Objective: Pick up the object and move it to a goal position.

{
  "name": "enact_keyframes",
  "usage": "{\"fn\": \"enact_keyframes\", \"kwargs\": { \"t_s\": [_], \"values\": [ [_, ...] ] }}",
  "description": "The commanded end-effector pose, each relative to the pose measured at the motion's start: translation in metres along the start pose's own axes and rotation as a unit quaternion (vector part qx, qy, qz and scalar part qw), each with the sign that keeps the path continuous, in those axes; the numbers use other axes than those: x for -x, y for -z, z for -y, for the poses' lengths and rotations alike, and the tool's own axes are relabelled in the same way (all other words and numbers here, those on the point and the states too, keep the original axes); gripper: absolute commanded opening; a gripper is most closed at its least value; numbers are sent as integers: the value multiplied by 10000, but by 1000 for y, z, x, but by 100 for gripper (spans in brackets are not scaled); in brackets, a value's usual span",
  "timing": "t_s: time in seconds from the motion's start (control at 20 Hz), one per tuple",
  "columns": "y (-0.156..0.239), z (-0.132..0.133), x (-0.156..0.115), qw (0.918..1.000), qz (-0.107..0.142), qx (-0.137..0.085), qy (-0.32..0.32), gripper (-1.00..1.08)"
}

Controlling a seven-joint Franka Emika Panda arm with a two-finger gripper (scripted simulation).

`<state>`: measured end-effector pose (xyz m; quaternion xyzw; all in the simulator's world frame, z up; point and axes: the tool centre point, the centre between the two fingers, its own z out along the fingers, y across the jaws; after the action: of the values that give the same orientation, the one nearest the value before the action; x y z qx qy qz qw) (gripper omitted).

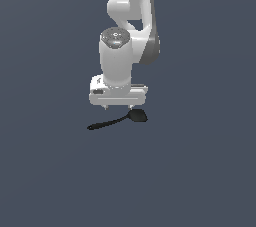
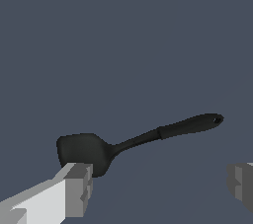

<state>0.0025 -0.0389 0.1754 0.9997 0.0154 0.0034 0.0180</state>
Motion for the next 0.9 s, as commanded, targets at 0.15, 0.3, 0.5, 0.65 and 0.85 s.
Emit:
{"fn": "enact_keyframes", "kwargs": {
  "t_s": [0.15, 0.3, 0.5, 0.65, 0.85],
  "values": [
    [-3, 0, 0, 9999, 3, -13, -160, 100],
    [-6, 1, 1, 9994, 7, -27, -340, 100],
    [-13, 1, 1, 9977, 15, -52, -671, 100],
    [-19, 1, 2, 9950, 23, -73, -992, 100],
    [-29, 2, 3, 9883, 38, -104, -1521, 100]
  ]
}}
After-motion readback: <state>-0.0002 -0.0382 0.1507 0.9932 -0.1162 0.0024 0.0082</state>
